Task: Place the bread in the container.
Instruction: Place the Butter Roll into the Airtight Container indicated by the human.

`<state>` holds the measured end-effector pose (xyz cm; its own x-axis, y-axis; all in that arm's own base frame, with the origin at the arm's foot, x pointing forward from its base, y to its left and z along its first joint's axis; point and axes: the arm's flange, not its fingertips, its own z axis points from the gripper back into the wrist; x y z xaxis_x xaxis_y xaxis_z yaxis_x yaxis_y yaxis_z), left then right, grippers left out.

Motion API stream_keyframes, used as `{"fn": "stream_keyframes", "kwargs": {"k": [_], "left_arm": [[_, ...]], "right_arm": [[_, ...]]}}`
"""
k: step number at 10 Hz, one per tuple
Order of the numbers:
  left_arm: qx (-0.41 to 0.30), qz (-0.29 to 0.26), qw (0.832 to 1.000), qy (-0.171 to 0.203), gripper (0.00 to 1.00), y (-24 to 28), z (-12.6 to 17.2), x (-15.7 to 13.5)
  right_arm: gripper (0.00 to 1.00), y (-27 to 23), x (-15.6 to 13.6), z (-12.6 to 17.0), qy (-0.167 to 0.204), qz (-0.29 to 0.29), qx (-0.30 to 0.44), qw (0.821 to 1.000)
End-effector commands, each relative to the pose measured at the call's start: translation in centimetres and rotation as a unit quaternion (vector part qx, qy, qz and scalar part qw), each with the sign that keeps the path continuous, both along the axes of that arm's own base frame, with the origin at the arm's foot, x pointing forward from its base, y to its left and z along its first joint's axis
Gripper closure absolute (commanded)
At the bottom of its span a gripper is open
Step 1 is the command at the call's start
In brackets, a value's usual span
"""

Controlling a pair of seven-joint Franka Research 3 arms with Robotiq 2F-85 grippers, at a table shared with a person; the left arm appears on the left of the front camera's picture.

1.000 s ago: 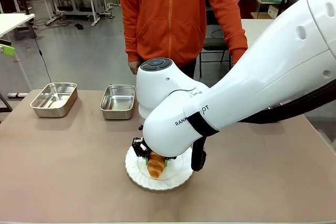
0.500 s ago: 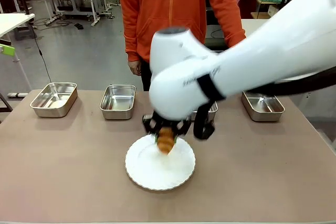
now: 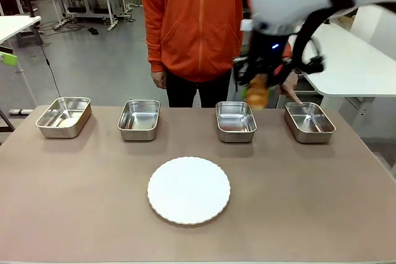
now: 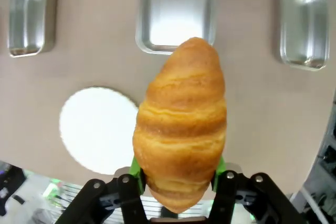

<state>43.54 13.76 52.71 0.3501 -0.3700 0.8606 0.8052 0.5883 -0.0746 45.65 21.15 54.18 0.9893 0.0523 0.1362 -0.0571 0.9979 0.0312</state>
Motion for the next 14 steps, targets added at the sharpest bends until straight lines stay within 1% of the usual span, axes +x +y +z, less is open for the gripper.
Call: {"fn": "stream_keyframes", "kwargs": {"k": [1,2,3,4,5,8,9,10,11,12,14], "left_arm": [[-0.002,-0.006,1.000,-0.007,0.00,-0.1,0.1,-0.1],[-0.002,-0.006,1.000,-0.007,0.00,-0.1,0.1,-0.1],[-0.002,-0.006,1.000,-0.007,0.00,-0.1,0.1,-0.1],[-0.002,-0.006,1.000,-0.007,0.00,-0.1,0.1,-0.1],[-0.002,-0.006,1.000,-0.007,0.00,-0.1,0.1,-0.1],[-0.002,-0.006,1.000,-0.007,0.00,-0.1,0.1,-0.1],[-0.002,-0.006,1.000,-0.007,0.00,-0.1,0.1,-0.1],[-0.002,-0.006,1.000,-0.007,0.00,-0.1,0.1,-0.1],[-0.002,-0.006,1.000,-0.007,0.00,-0.1,0.1,-0.1],[-0.002,-0.006,1.000,-0.007,0.00,-0.1,0.1,-0.1],[-0.002,-0.006,1.000,-0.007,0.00,-0.1,0.1,-0.1]], "right_arm": [[0.44,-4.2,2.5,-1.1,0.014,0.047,0.002,0.999],[0.44,-6.1,4.1,-1.9,0.037,0.057,0.006,0.998],[0.44,-7.1,4.8,-2.9,0.032,0.079,-0.008,0.996],[0.44,-7.6,5.0,-3.7,-0.017,0.093,-0.014,0.995],[0.44,-7.6,3.9,-2.5,0.025,0.051,-0.007,0.998],[0.44,-7.6,3.9,-2.5,0.025,0.051,-0.007,0.998],[0.43,-7.8,4.5,-3.3,0.023,0.065,-0.011,0.998],[0.43,-11.1,6.9,-3.7,0.028,0.059,0.012,0.998],[0.43,-13.5,8.2,-4.9,0.027,0.059,0.027,0.998],[0.43,-15.6,9.1,-6.6,0.022,0.071,0.038,0.996],[0.43,-18.6,10.1,-9.5,0.016,0.083,0.042,0.995]]}}
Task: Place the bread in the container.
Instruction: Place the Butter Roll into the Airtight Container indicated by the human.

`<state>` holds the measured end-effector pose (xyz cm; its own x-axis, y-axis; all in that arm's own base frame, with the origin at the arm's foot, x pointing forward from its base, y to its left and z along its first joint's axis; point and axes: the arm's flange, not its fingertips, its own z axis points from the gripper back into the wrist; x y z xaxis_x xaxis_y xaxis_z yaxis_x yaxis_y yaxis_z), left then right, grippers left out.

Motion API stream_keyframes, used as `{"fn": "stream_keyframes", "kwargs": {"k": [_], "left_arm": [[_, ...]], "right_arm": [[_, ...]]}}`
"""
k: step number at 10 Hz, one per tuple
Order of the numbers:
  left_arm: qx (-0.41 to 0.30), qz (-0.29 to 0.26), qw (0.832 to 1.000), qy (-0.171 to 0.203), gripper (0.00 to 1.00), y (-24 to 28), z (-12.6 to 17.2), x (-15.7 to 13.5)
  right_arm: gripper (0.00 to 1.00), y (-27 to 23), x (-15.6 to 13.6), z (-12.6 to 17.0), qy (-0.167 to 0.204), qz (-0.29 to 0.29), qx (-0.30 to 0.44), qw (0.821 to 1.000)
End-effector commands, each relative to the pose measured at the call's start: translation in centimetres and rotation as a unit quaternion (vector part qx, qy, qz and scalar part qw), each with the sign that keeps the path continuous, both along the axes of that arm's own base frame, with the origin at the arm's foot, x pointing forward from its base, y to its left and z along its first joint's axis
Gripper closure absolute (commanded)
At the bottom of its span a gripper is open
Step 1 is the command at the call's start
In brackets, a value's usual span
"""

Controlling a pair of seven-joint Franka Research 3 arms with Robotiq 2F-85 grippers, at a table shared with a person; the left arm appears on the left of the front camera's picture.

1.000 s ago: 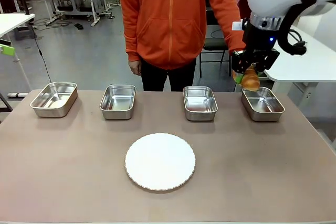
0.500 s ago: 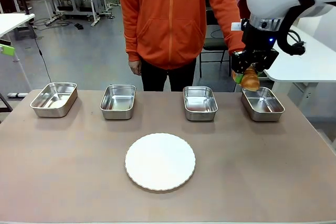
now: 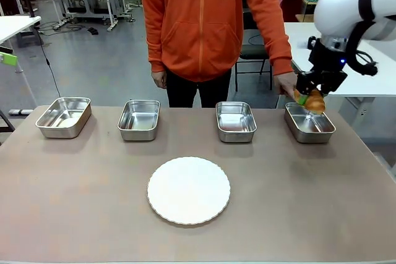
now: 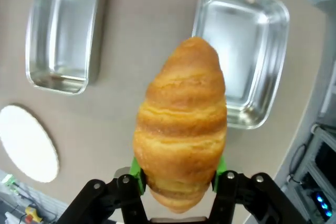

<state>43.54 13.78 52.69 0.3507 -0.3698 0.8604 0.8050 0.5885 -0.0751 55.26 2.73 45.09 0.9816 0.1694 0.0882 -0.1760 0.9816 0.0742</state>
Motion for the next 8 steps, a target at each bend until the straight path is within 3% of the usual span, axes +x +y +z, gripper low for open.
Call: {"fn": "stream_keyframes", "kwargs": {"k": [1,4,8], "left_arm": [[-0.002,-0.006,1.000,-0.008,0.00,-0.2,0.1,-0.1],[-0.002,-0.006,1.000,-0.008,0.00,-0.2,0.1,-0.1],[-0.002,-0.006,1.000,-0.008,0.00,-0.2,0.1,-0.1]], "right_arm": [[0.43,-1.4,1.0,-1.9,-0.011,0.029,0.029,0.999],[0.43,-3.7,1.8,-6.2,-0.009,0.044,0.023,0.999],[0.43,-4.9,3.8,-8.5,-0.023,0.031,0.011,0.999]]}}
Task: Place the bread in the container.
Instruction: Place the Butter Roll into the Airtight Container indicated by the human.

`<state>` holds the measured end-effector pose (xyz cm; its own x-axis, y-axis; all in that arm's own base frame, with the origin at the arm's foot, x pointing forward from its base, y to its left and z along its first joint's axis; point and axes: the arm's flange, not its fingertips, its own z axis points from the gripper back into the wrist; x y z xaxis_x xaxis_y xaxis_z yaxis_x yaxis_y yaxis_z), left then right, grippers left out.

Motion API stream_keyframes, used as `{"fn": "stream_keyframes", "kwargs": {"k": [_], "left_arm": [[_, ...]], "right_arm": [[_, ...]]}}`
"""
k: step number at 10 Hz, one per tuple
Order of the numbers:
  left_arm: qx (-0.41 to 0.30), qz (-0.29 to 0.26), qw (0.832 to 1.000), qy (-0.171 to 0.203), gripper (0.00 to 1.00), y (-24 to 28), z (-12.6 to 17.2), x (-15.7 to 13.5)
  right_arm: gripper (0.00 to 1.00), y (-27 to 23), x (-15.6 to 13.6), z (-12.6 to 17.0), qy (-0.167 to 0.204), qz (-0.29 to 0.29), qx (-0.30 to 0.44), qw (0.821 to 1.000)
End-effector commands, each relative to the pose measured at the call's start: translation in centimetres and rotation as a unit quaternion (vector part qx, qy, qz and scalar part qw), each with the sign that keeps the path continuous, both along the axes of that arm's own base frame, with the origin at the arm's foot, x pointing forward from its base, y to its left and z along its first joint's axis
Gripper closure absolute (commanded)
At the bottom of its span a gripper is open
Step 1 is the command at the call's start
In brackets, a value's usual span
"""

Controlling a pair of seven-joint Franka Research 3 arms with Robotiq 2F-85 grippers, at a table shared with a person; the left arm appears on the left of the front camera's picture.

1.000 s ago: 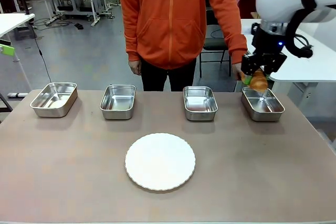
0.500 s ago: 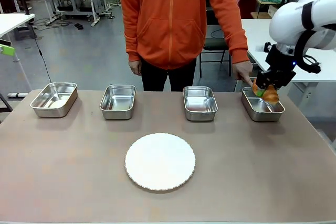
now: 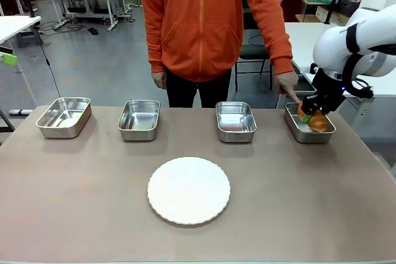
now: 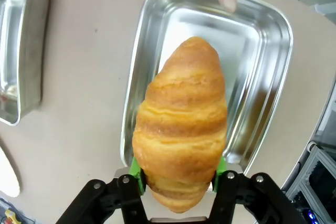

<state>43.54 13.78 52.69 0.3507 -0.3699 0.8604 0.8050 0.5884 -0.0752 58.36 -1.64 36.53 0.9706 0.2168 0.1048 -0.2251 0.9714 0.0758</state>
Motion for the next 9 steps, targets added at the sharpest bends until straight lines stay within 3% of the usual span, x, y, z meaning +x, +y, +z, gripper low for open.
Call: {"fn": "stream_keyframes", "kwargs": {"k": [1,2,6,7,8,9], "left_arm": [[-0.002,-0.006,1.000,-0.008,0.00,-0.15,0.09,-0.09],[-0.002,-0.006,1.000,-0.008,0.00,-0.15,0.09,-0.09],[-0.002,-0.006,1.000,-0.008,0.00,-0.15,0.09,-0.09],[-0.002,-0.006,1.000,-0.008,0.00,-0.15,0.09,-0.09],[-0.002,-0.006,1.000,-0.008,0.00,-0.15,0.09,-0.09],[-0.002,-0.006,1.000,-0.008,0.00,-0.15,0.09,-0.09]], "right_arm": [[0.24,-0.76,1.19,-0.24,-0.024,0.001,-0.008,1.000],[0.00,-0.86,1.49,-0.39,-0.035,0.000,-0.002,0.999],[0.00,-0.84,1.75,-0.19,-0.046,-0.004,0.003,0.999],[0.00,-0.87,1.87,0.31,-0.059,-0.041,0.004,0.997],[0.00,-0.56,1.50,-0.15,-0.035,-0.006,-0.006,0.999],[0.00,-0.56,1.50,-0.15,-0.035,-0.006,-0.006,0.999]]}}
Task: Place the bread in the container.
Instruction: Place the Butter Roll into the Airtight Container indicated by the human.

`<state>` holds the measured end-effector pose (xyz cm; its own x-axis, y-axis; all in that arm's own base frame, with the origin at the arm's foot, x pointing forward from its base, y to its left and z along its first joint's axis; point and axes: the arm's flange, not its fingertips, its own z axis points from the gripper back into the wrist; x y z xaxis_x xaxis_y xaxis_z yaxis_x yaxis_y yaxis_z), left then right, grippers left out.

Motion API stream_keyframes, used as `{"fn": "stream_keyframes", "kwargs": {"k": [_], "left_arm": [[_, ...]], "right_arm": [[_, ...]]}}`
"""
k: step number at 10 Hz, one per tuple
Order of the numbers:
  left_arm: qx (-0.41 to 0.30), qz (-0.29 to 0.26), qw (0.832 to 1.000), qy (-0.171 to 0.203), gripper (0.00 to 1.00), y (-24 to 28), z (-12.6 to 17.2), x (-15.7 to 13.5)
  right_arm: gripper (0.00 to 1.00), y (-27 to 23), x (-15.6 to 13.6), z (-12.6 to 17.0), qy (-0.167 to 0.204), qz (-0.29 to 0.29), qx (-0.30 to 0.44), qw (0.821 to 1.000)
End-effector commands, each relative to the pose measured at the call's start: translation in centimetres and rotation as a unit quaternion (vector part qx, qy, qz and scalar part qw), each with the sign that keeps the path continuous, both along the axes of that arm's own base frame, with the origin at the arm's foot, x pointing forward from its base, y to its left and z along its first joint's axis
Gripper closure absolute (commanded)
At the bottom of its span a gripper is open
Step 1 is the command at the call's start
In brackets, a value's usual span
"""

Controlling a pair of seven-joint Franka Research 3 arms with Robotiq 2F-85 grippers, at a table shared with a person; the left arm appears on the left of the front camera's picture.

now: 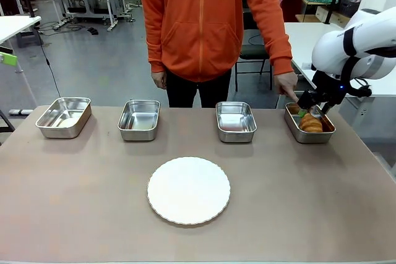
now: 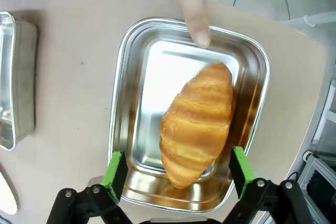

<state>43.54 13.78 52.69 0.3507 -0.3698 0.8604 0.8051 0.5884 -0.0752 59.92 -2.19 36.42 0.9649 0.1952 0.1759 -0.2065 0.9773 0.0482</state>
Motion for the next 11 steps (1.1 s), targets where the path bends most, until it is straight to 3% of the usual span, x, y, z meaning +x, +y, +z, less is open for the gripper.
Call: {"fn": "stream_keyframes", "kwargs": {"k": [1,9,11], "left_arm": [[-0.002,-0.006,1.000,-0.008,0.00,-0.1,0.1,-0.1],[-0.002,-0.006,1.000,-0.008,0.00,-0.1,0.1,-0.1],[-0.002,-0.006,1.000,-0.008,0.00,-0.1,0.1,-0.1]], "right_arm": [[0.00,0.0,-0.1,0.0,0.003,0.006,0.000,1.000],[0.00,0.1,0.0,-0.1,0.002,0.001,0.000,1.000],[0.00,0.1,-5.1,3.6,-0.065,-0.047,0.018,0.997]]}}
